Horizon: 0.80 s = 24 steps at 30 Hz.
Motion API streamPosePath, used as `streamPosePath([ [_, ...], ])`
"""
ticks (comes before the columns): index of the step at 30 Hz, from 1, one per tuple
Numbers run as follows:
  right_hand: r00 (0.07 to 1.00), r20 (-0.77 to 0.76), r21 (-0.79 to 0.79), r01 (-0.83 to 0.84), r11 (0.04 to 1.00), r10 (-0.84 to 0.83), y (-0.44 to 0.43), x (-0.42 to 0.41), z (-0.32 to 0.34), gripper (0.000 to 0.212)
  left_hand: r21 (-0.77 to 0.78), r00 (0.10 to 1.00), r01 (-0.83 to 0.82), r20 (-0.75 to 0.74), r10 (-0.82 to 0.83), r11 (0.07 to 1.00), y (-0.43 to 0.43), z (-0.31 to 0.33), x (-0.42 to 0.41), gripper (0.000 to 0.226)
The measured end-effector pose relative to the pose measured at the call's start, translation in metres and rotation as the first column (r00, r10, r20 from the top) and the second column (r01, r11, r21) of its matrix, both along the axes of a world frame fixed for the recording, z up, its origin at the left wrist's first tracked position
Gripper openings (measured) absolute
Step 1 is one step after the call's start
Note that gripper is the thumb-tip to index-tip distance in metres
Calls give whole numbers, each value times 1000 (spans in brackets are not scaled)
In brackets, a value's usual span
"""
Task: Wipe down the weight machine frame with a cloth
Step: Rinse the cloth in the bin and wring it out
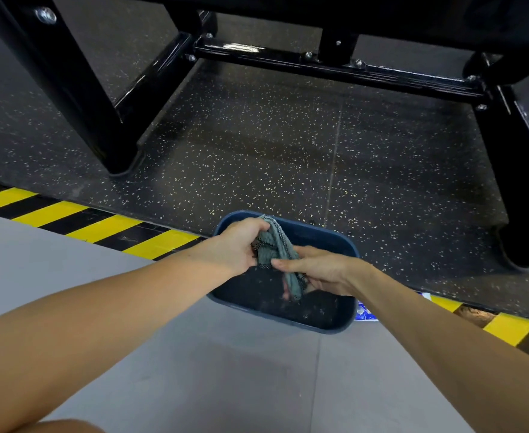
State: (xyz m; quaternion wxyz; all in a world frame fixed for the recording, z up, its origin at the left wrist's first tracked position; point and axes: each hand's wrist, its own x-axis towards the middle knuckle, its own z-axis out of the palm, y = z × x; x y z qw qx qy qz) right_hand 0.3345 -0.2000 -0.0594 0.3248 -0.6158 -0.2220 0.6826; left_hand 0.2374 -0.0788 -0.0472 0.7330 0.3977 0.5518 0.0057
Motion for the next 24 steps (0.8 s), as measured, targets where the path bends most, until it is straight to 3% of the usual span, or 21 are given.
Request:
streamPosePath([
  [2, 1000, -13, -18, 18, 1000, -19, 0, 1, 0, 16, 10, 999, -38, 28, 37, 999, -5, 5, 2, 12],
  [9, 988, -153, -25, -11, 1000, 7, -3, -5, -2, 17, 16, 983, -97, 158, 93, 995, -23, 12, 4, 22],
  [13, 992, -27, -22, -125, 992, 124, -3, -6, 0, 38, 48, 985, -134, 119, 127, 990, -17, 13, -4, 19],
  [16, 985, 14, -30, -170, 985, 170, -1, -10, 0, 32, 67, 990, -108, 99, 101, 992, -14, 15, -8, 18],
  [20, 986, -4, 8, -167, 986, 167, 1, -14, -1, 11, 74, 996, -82, 52, 78, 994, -9, 12, -5, 50],
  [24, 988, 11, 57, -153, 987, 152, 1, -9, -4, 8, 35, 977, -209, 51, 207, 977, -14, 24, 1, 17],
])
